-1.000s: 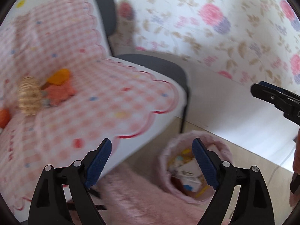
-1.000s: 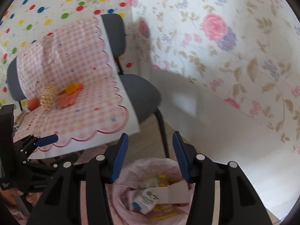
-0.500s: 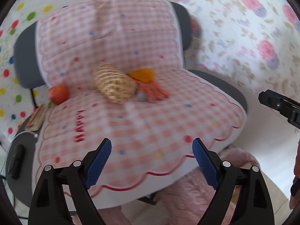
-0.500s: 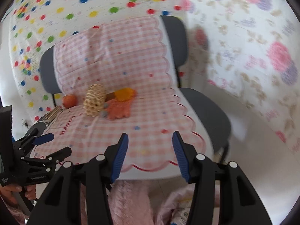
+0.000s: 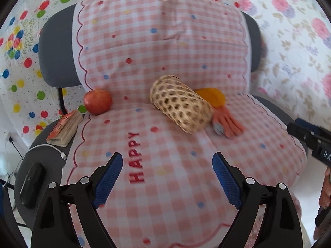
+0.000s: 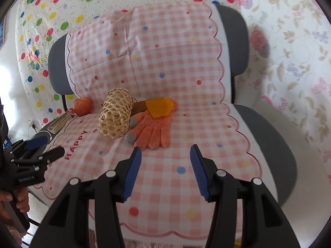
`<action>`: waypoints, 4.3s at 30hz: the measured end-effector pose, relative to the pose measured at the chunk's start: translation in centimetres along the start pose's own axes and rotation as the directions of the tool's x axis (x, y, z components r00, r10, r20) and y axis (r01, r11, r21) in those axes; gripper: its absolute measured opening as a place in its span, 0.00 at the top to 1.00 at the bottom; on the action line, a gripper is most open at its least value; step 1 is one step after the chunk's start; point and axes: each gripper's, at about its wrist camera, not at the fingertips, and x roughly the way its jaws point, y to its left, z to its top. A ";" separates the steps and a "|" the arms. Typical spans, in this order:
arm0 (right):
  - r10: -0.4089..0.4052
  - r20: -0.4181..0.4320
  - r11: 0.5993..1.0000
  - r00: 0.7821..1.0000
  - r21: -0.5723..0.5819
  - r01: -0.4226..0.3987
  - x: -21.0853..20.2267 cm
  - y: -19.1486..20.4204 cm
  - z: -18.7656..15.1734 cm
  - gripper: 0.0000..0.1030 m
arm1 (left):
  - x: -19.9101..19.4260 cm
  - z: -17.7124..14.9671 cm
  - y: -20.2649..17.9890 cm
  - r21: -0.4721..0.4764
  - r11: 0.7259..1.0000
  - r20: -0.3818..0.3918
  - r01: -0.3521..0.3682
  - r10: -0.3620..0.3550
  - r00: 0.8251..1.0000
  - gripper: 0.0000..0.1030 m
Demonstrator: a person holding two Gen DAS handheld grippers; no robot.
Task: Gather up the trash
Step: 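Move both tools back over the seat toward the orange glove, then grasp the yellow cloth with the right gripper while the left gripper grasps the bamboo cylinder, then carry both items over the pink bin and open both grippers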
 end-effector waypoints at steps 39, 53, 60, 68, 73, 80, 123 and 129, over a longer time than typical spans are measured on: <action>0.055 -0.190 0.998 0.980 -0.002 -0.057 5.0 -2.4 -0.5 0.61 | 4.9 3.8 -0.4 -0.036 0.999 -0.071 0.013 -0.016 0.997 0.15; 0.076 -0.271 0.994 0.960 -0.052 -0.093 13.8 -1.8 1.6 0.51 | 6.0 4.0 0.3 -0.039 0.999 -0.026 -0.018 0.017 1.000 0.15; 0.177 -0.256 0.979 0.950 0.148 -0.143 13.7 -4.8 2.2 0.80 | 5.3 3.4 1.2 -0.042 0.999 -0.036 -0.014 0.013 0.999 0.15; 0.050 -0.064 0.996 0.997 0.077 -0.045 8.8 -4.7 4.5 0.98 | 4.2 4.2 0.5 -0.030 1.000 -0.023 -0.011 0.010 1.000 0.15; 0.017 -0.005 1.000 1.000 0.022 -0.017 6.0 -3.0 5.0 0.98 | 5.7 6.6 -1.4 -0.035 0.999 -0.028 0.019 -0.020 0.999 0.14; 0.024 0.021 0.998 0.999 0.060 -0.026 5.4 -3.2 4.0 0.98 | 12.4 11.7 -2.3 -0.150 0.989 -0.171 -0.015 -0.011 0.985 0.13; -0.123 -0.001 0.969 0.992 0.217 0.121 -11.8 -4.7 -9.8 0.98 | -5.3 -5.1 -14.1 0.181 0.895 -0.005 0.407 -0.413 0.911 0.24; -0.188 -0.053 0.940 0.981 0.278 0.196 -14.2 -7.3 -13.5 0.98 | -5.2 -7.5 -18.9 0.251 0.823 -0.072 0.510 -0.509 0.858 0.24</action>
